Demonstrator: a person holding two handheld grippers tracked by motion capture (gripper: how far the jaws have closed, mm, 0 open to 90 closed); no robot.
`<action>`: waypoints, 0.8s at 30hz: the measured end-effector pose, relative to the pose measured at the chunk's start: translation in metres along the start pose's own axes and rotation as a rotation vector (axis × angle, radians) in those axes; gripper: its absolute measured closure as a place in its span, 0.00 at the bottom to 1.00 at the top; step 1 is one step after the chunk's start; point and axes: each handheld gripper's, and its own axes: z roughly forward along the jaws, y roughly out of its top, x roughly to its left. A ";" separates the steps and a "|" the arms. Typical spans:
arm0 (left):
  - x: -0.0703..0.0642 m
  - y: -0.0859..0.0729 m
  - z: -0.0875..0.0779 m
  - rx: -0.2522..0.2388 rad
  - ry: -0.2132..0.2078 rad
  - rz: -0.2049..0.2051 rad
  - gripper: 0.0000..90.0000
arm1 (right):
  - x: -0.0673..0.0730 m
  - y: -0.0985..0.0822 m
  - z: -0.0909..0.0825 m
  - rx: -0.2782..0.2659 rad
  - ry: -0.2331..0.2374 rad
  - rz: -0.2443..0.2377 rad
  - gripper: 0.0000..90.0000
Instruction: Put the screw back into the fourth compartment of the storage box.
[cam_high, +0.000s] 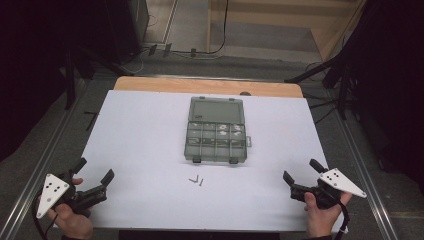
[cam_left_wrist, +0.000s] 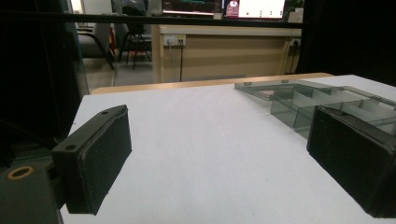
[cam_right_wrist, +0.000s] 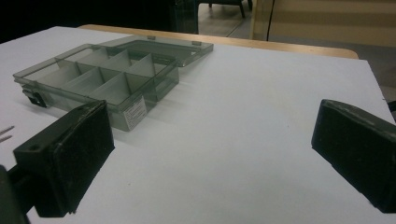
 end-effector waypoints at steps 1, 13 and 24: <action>0.000 0.000 0.000 0.001 0.000 0.000 0.07 | 0.000 0.000 0.000 0.001 0.001 -0.007 0.00; -0.001 -0.003 0.003 0.015 -0.002 -0.002 0.07 | 0.014 0.013 0.008 0.044 0.046 -0.013 0.01; 0.000 -0.002 0.001 0.013 -0.003 -0.005 0.07 | 0.043 0.028 0.030 0.089 0.120 -0.065 0.01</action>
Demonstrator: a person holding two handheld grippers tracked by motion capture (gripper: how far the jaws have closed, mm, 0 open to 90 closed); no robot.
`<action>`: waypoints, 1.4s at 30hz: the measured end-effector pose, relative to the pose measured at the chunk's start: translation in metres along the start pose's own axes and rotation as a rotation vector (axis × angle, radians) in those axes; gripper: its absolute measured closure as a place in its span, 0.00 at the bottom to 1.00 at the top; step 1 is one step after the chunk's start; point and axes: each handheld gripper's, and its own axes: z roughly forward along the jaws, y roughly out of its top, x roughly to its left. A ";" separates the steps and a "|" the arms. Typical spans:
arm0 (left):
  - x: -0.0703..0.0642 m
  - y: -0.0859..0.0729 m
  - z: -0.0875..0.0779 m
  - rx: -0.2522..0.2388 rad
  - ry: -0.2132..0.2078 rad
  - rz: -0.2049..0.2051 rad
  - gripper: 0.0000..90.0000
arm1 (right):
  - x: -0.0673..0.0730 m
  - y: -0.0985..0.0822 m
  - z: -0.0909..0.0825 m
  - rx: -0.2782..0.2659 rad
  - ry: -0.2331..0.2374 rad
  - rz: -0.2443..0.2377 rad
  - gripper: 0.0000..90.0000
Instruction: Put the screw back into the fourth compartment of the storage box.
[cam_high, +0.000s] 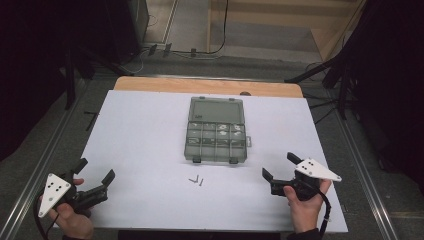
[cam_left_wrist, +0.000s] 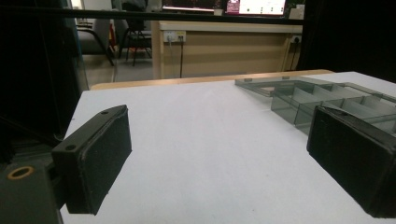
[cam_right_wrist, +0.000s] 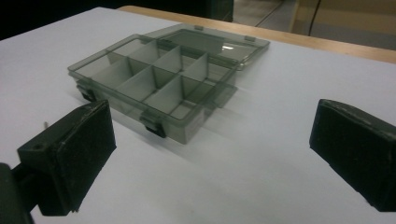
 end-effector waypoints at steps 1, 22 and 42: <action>0.000 0.000 0.000 0.002 0.000 0.000 0.07 | 0.006 0.003 0.006 0.009 0.017 -0.006 0.01; 0.000 0.000 0.001 -0.001 -0.002 -0.009 0.07 | 0.060 0.033 0.053 0.090 0.159 -0.090 0.03; 0.002 0.000 0.000 0.002 -0.009 -0.015 0.07 | 0.095 0.040 0.089 0.238 0.253 -0.118 0.20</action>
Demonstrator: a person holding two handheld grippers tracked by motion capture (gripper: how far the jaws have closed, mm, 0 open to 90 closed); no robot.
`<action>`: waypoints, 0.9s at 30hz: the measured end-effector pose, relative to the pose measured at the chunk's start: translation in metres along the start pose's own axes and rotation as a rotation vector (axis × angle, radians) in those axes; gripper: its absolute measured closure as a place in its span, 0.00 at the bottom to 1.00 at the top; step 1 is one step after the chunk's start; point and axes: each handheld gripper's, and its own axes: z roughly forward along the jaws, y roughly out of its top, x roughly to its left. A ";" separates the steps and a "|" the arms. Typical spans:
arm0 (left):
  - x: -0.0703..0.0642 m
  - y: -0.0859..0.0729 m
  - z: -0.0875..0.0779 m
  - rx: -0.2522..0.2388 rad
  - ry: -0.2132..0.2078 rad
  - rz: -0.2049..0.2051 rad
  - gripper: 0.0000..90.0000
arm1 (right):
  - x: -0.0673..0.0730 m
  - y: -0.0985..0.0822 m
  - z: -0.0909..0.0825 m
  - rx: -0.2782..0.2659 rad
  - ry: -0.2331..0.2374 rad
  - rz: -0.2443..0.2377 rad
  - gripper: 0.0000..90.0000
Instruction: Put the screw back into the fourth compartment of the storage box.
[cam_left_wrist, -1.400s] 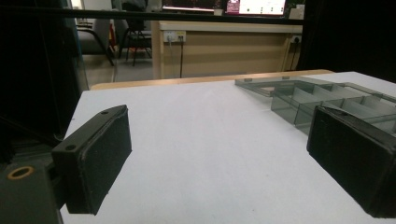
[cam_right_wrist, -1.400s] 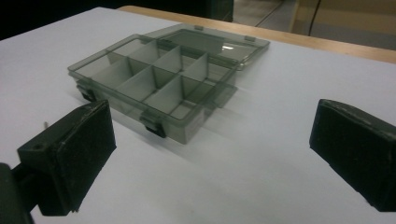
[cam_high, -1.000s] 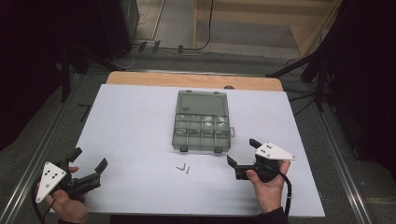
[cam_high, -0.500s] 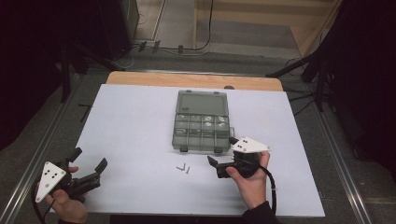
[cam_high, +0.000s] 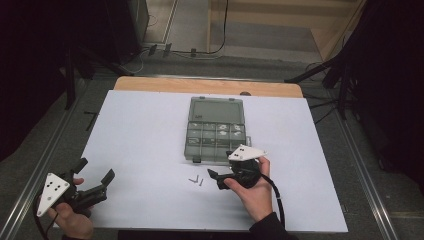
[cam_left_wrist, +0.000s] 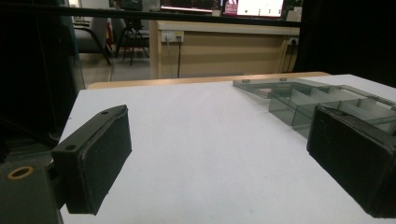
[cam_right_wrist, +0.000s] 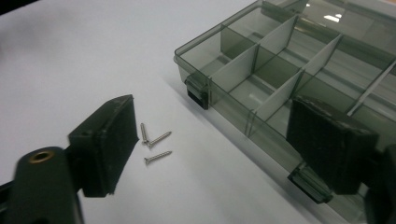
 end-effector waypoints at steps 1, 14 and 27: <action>0.000 0.000 0.000 -0.001 0.001 -0.003 0.07 | 0.003 0.002 0.005 0.024 -0.007 0.006 0.22; -0.001 0.000 0.001 0.001 -0.004 -0.007 0.07 | 0.013 0.006 0.024 0.117 -0.006 -0.010 0.39; -0.002 0.000 0.001 0.000 -0.004 -0.005 0.07 | 0.008 0.009 0.040 0.280 -0.010 0.038 0.51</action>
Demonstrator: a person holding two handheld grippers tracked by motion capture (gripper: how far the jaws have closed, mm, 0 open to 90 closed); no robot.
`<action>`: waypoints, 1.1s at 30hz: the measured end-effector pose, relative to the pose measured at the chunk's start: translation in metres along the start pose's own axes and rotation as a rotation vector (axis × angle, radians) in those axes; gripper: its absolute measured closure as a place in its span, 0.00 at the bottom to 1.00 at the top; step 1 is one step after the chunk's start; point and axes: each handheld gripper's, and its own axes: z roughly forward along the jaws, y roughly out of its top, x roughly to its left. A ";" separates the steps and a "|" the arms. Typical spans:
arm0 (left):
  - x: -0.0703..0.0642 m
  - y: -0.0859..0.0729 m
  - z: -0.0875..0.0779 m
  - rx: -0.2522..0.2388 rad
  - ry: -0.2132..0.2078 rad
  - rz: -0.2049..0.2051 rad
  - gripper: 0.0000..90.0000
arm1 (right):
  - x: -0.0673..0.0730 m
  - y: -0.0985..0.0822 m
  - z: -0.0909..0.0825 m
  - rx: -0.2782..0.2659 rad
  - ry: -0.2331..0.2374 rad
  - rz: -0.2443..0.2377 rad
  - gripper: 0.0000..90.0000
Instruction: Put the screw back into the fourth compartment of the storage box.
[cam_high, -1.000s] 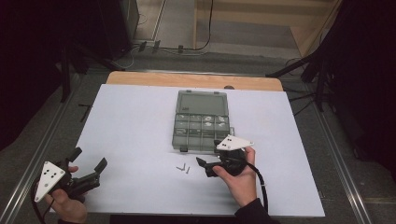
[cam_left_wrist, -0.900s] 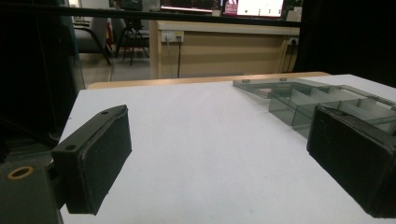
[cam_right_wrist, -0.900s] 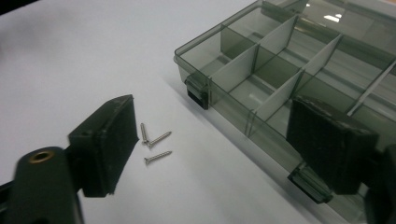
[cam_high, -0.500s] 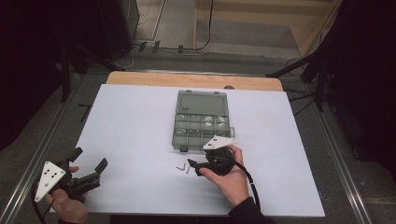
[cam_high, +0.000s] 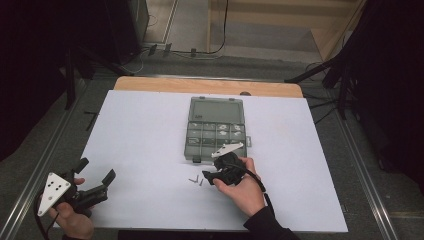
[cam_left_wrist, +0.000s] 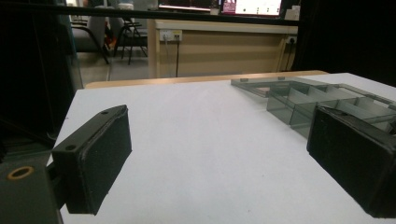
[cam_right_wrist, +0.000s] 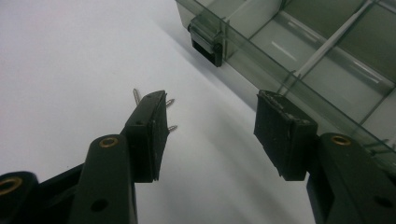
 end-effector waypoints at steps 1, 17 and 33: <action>0.000 0.000 0.000 0.001 0.000 0.000 0.07 | 0.001 0.001 0.001 0.010 -0.002 0.000 0.52; 0.002 -0.001 0.000 0.004 0.000 0.003 0.07 | 0.009 0.016 0.017 0.199 0.041 0.062 0.64; 0.003 -0.001 0.001 0.004 -0.001 -0.001 0.07 | 0.026 0.025 0.029 0.298 0.001 0.139 0.78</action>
